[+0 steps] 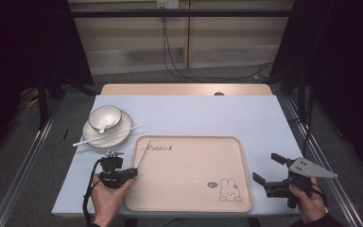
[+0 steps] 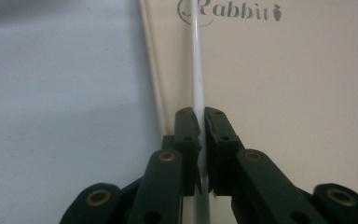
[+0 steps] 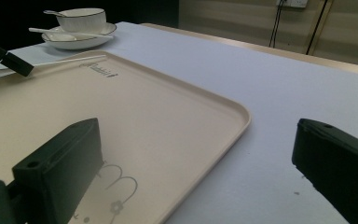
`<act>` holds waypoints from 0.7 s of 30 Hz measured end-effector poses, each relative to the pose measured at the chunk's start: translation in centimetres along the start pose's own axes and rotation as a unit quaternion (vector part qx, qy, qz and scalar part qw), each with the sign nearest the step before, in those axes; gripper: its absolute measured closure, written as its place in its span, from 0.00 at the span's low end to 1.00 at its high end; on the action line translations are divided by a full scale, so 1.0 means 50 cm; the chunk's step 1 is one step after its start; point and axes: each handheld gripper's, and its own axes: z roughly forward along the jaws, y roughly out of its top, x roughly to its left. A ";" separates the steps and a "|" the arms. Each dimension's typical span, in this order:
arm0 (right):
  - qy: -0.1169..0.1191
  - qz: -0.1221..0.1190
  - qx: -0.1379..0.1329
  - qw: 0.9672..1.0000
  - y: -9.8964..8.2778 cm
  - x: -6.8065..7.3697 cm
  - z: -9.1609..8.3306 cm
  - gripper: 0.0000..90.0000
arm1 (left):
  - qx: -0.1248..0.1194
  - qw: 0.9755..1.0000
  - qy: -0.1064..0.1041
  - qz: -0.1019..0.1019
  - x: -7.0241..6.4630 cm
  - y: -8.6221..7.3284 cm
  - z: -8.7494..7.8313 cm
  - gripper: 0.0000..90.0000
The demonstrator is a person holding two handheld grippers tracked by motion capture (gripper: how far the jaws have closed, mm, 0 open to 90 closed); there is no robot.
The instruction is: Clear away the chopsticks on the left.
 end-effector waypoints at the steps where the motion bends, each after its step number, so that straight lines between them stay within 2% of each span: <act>1: 0.001 -0.001 0.000 1.000 0.000 0.000 0.000 0.01 | 0.002 1.000 0.007 0.005 -0.002 0.000 0.005 0.94; 3: 0.000 -0.001 0.001 1.000 0.000 0.000 0.000 0.01 | 0.005 1.000 0.004 -0.005 -0.003 0.000 0.009 0.94; 5: 0.003 0.001 0.001 1.000 0.001 0.002 0.000 0.02 | 0.007 1.000 0.008 0.000 -0.005 -0.002 0.010 0.94; 9: 0.001 0.002 0.001 1.000 0.000 0.001 0.001 0.02 | 0.003 1.000 0.005 -0.009 -0.005 -0.001 0.013 0.93; 13: 0.000 0.003 0.001 1.000 0.000 0.000 0.000 0.02 | 0.002 1.000 0.005 -0.009 -0.004 -0.001 0.014 0.93; 20: 0.000 0.000 0.005 1.000 -0.001 0.001 0.000 0.02 | 0.004 1.000 -0.006 -0.009 -0.003 -0.001 0.013 0.87; 21: 0.000 0.001 0.003 1.000 -0.001 0.000 0.000 0.02 | 0.001 1.000 -0.009 -0.019 -0.002 -0.002 0.014 0.85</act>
